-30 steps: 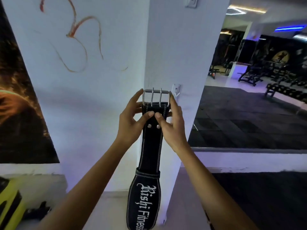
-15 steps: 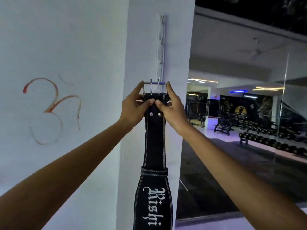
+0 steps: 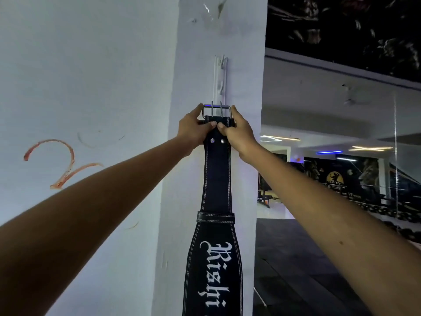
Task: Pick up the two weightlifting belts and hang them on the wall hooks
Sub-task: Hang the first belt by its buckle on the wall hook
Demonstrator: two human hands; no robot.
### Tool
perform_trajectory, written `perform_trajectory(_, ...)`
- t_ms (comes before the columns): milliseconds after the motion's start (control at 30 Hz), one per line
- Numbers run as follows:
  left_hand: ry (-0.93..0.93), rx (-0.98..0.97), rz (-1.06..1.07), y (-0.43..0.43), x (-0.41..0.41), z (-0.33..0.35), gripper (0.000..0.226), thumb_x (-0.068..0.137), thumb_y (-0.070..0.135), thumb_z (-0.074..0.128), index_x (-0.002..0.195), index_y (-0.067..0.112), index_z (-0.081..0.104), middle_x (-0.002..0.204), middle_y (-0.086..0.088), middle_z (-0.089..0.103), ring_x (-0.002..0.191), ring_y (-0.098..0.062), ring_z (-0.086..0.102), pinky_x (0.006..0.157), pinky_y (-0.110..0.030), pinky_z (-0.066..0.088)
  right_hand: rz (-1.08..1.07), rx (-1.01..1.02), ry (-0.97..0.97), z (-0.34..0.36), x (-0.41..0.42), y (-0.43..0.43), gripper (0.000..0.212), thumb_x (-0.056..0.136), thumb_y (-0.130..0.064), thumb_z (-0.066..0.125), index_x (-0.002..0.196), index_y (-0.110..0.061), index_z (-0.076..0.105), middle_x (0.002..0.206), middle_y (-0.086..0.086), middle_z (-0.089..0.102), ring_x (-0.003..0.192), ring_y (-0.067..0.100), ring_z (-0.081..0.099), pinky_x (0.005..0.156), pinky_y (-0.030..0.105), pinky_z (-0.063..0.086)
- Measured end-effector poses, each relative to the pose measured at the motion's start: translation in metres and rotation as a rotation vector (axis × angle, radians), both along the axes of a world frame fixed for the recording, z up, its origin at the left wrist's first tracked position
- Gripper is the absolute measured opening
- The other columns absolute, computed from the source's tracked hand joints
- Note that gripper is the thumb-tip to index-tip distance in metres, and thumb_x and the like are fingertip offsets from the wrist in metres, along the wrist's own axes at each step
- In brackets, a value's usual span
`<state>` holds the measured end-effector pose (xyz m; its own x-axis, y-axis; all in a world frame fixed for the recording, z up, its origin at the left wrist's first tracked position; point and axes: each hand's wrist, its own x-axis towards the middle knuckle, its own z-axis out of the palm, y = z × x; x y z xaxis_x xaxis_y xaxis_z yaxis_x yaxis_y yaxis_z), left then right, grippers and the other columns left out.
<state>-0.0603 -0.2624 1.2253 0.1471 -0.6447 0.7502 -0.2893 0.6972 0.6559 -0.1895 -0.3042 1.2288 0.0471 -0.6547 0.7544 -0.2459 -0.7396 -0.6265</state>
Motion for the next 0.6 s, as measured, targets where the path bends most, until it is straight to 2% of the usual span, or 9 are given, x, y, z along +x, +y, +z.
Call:
perform_trajectory(200,-0.035,0.03,-0.001,-0.012,-0.004,-0.014,0.071,0.088,0.016,0.066,0.149,0.019,0.03,0.107,-0.008,0.059,0.101,-0.026,0.064,0.083,-0.043,0.058,-0.018,0.032,0.038,-0.015,-0.008,-0.015,0.074,0.089,-0.03,0.061,0.15,-0.038,0.02,0.151,0.004,0.042,0.134,0.026,0.045,0.109,0.043,0.042)
perform_trajectory(367,-0.072,-0.044,0.087,-0.011,-0.005,-0.026,0.074,0.082,0.026,0.07,0.148,0.027,0.034,0.112,-0.009,0.062,0.102,-0.028,0.066,0.085,-0.045,0.057,-0.056,-0.008,0.059,-0.023,-0.01,-0.011,0.07,0.094,-0.028,0.058,0.152,-0.033,0.018,0.154,0.006,0.039,0.138,0.027,0.039,0.11,0.032,0.036)
perform_trajectory(467,-0.083,-0.082,0.108,-0.005,-0.007,-0.042,0.058,0.081,0.021,0.071,0.136,0.022,0.051,0.105,-0.002,0.066,0.095,-0.025,0.069,0.085,-0.044,0.057,-0.191,-0.081,0.075,-0.041,-0.01,-0.006,0.065,0.095,-0.033,0.056,0.151,-0.028,0.024,0.135,0.019,0.051,0.128,0.038,0.045,0.11,0.041,0.037)
perform_trajectory(500,-0.094,-0.109,0.123,-0.003,-0.008,-0.048,0.051,0.081,0.018,0.071,0.13,0.018,0.057,0.104,0.001,0.065,0.094,-0.023,0.067,0.086,-0.042,0.056,-0.241,-0.117,0.084,-0.05,-0.01,-0.005,0.062,0.095,-0.031,0.056,0.15,-0.024,0.028,0.127,0.021,0.053,0.124,0.039,0.046,0.108,0.038,0.037)
perform_trajectory(567,-0.149,-0.177,0.206,0.004,-0.008,-0.065,0.049,0.081,0.017,0.072,0.128,0.014,0.058,0.107,0.002,0.062,0.097,-0.018,0.06,0.088,-0.03,0.05,-0.322,-0.204,0.102,-0.073,-0.011,0.002,0.059,0.095,-0.025,0.057,0.148,-0.015,0.033,0.126,0.022,0.051,0.124,0.036,0.041,0.099,0.028,0.032)
perform_trajectory(600,-0.168,-0.207,0.257,0.008,-0.007,-0.074,0.049,0.082,0.018,0.072,0.128,0.012,0.057,0.113,-0.002,0.063,0.1,-0.018,0.058,0.088,-0.025,0.046,-0.348,-0.262,0.083,-0.086,-0.012,0.006,0.058,0.094,-0.022,0.059,0.146,-0.011,0.036,0.127,0.021,0.05,0.124,0.035,0.039,0.1,0.029,0.033)
